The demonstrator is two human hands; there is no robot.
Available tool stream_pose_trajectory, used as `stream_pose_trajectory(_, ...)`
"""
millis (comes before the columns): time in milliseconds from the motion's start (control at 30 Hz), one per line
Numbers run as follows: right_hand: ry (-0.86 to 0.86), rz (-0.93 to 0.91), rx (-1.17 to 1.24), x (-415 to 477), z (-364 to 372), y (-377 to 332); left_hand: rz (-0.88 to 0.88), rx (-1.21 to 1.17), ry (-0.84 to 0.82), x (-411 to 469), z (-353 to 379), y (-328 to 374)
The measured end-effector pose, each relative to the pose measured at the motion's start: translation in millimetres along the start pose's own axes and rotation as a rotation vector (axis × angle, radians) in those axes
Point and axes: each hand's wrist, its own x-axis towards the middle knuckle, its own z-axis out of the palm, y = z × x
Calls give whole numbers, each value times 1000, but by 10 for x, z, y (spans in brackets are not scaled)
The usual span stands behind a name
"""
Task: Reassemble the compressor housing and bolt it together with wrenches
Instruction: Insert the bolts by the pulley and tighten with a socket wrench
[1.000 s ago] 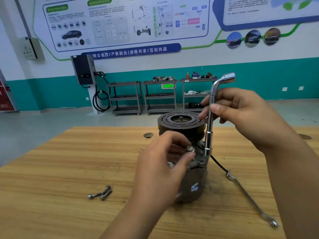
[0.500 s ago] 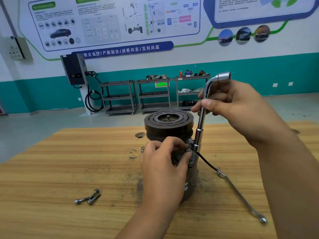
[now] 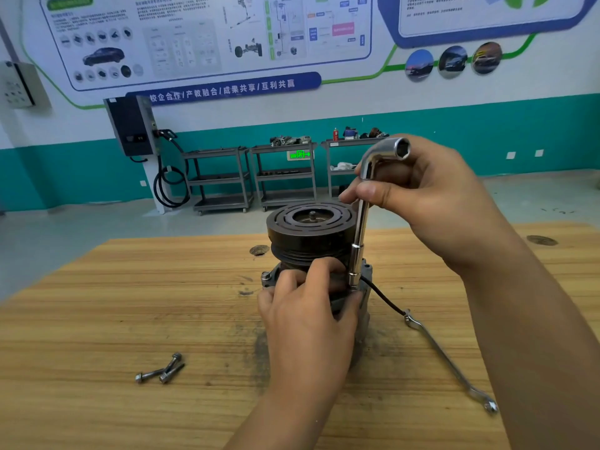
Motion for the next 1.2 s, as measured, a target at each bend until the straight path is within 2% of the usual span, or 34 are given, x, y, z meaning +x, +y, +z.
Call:
stream_pose_trajectory(333, 1, 28, -83, 11, 103, 36, 6, -46, 8, -23, 19, -20)
stream_pose_trajectory(567, -185, 142, -40, 11, 39, 72, 16, -65, 27, -59, 44, -42)
stream_pose_trajectory(700, -146, 123, -11, 8, 3, 87, 48, -84, 23, -80, 39, -76)
stream_pose_trajectory(800, -96, 105, -8, 13, 4, 118, 71, -191, 31, -84, 4, -113)
stream_pose_trajectory(900, -101, 107, 39, 24, 66, 144, 41, -285, 59, -67, -38, -132)
stream_pose_trajectory(1033, -121, 107, 17, 18, 149, 159, -15, -385, 17, -75, -69, -137)
stream_pose_trajectory(1200, -138, 149, 4, 5, 132, 173, 12, -327, 1, -88, -67, -148)
